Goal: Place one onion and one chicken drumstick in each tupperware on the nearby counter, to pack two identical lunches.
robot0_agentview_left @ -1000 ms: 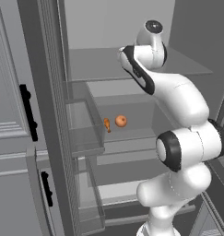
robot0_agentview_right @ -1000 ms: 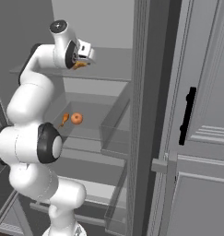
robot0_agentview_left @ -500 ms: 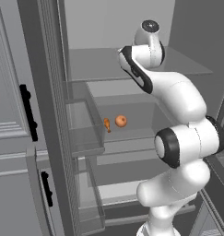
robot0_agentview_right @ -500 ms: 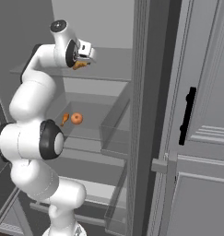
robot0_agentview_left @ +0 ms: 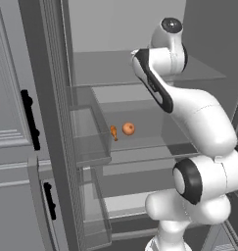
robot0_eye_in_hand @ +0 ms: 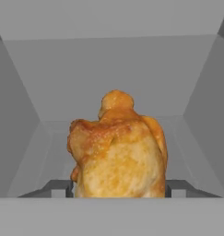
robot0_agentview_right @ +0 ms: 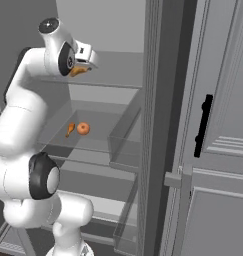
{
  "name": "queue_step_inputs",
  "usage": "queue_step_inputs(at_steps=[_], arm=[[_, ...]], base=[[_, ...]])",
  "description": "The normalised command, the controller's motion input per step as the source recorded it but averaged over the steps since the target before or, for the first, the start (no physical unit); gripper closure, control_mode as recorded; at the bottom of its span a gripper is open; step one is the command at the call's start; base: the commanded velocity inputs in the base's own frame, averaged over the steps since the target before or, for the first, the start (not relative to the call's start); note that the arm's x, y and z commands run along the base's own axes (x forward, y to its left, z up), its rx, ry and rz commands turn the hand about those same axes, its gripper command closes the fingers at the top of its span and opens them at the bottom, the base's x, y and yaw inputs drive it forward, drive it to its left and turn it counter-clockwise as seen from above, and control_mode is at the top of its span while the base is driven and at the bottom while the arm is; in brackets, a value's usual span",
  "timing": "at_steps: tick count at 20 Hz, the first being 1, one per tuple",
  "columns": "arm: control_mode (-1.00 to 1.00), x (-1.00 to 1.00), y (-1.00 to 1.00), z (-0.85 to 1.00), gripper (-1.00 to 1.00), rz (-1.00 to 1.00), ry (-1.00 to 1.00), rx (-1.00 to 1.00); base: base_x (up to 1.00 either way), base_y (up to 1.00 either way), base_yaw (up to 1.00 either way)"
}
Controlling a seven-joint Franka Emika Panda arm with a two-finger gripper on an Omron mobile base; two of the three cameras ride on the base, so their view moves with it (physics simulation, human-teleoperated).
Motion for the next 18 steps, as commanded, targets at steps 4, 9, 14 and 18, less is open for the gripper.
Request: queue_step_inputs(at_steps=[4, 9, 14, 18], arm=[[-1.0, -1.0, -0.07, -0.17, 1.0, 0.0, 0.09, 0.0], [-1.0, -1.0, -0.07, -0.35, 1.0, 0.0, 0.11, 0.0], [-1.0, -1.0, -0.04, -0.35, 1.0, 0.0, 0.03, 0.0], [1.0, -0.75, 0.0, -0.44, 1.0, 0.0, 0.04, 0.0]], base=[[0.0, 0.0, 0.0], [0.0, 0.0, 0.0], [0.0, 0.0, 0.0], [-0.25, 0.0, 0.0]])
